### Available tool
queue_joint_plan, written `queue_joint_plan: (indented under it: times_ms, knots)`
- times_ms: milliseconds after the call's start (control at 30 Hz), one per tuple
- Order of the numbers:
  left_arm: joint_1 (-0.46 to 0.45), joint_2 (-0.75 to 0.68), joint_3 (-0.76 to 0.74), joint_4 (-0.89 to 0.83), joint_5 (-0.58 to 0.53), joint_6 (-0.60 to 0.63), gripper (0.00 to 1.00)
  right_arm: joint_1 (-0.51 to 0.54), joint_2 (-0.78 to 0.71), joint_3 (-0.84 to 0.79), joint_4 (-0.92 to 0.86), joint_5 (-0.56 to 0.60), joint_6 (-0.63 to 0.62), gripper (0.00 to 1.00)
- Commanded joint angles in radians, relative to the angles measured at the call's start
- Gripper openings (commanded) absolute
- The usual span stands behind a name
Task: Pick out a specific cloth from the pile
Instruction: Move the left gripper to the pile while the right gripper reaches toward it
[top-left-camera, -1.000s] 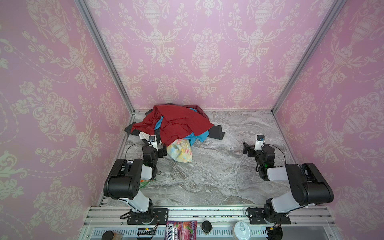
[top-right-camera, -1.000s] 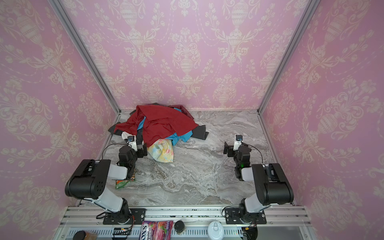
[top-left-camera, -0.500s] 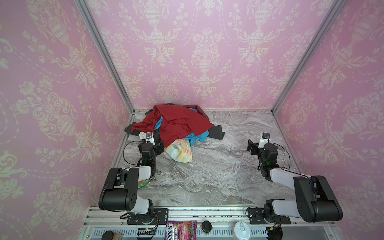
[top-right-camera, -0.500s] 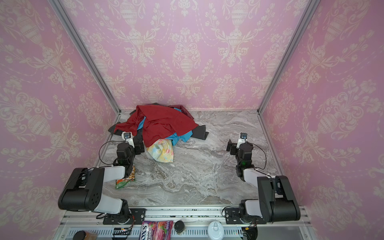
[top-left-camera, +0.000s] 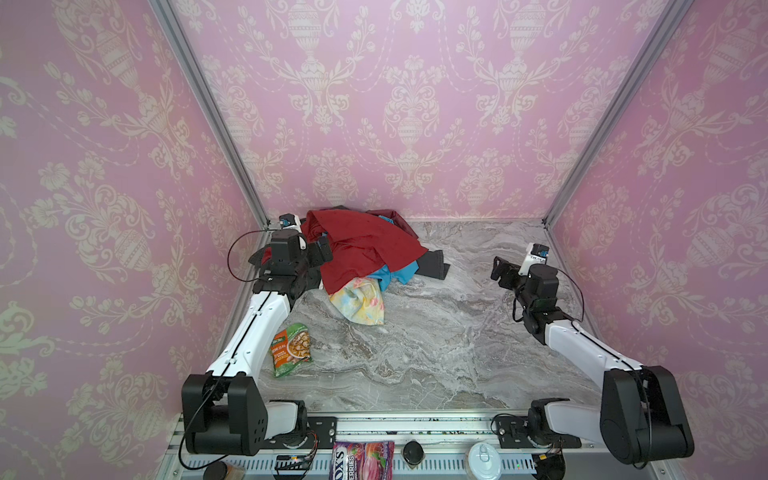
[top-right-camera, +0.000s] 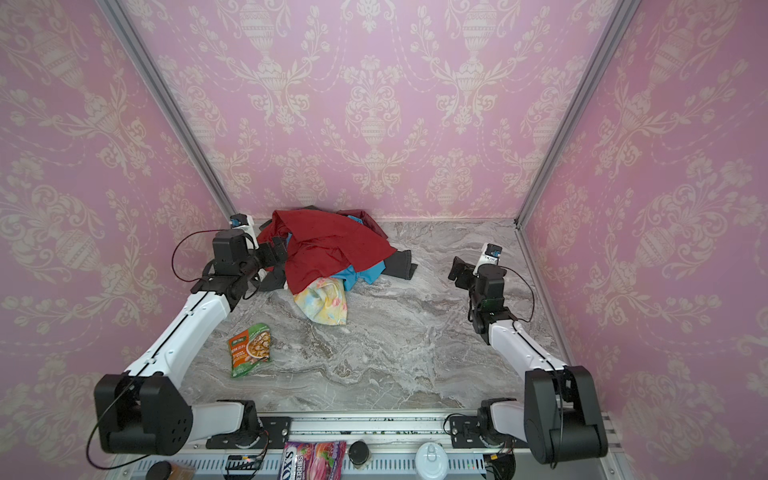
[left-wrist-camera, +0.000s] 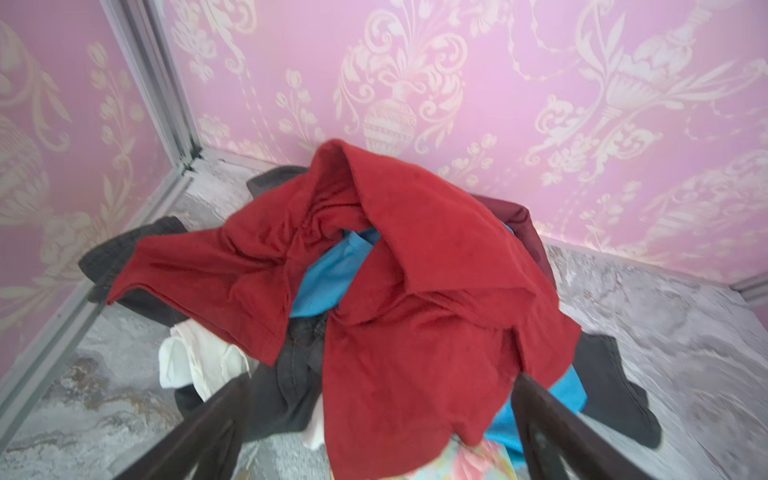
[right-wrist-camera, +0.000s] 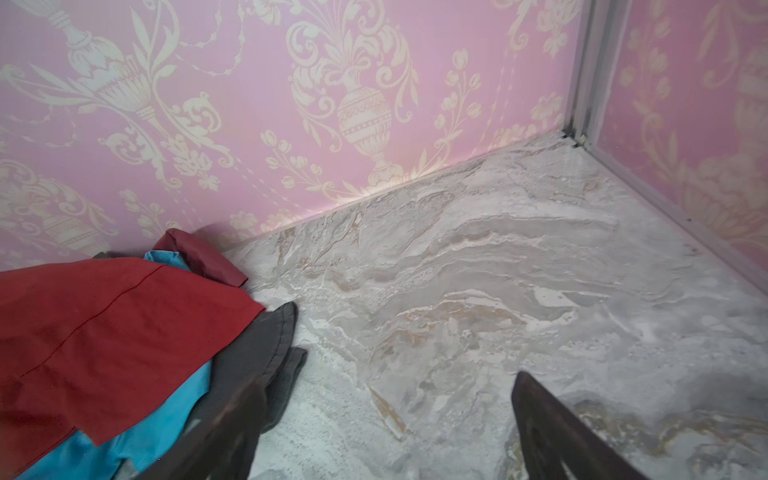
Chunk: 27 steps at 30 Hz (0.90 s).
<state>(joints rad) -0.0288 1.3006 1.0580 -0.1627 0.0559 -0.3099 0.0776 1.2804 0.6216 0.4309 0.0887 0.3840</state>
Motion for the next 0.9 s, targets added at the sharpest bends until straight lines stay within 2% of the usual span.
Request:
queue_joint_plan:
  times_ms: [0, 67, 133, 233, 567, 867]
  knots:
    - [-0.013, 0.001, 0.048, -0.293, 0.135, -0.024, 0.99, 0.063, 0.037, 0.064, -0.093, -0.066, 0.097, 0.92]
    - [-0.014, 0.012, 0.073, -0.363, 0.158, -0.001, 0.99, 0.115, 0.064, 0.097, -0.113, -0.083, 0.110, 0.91]
    - [-0.014, 0.010, 0.068, -0.390, 0.129, 0.011, 0.99, 0.158, 0.093, 0.130, -0.135, -0.091, 0.120, 0.90]
    - [-0.014, 0.006, 0.039, -0.384, 0.073, 0.015, 0.99, 0.225, 0.143, 0.168, -0.139, -0.089, 0.142, 0.87]
    - [-0.011, 0.026, -0.027, -0.313, 0.056, -0.026, 0.95, 0.438, 0.373, 0.365, -0.171, -0.077, 0.180, 0.79]
    - [0.037, -0.017, -0.077, -0.275, 0.010, -0.022, 0.92, 0.531, 0.577, 0.543, -0.221, -0.090, 0.192, 0.67]
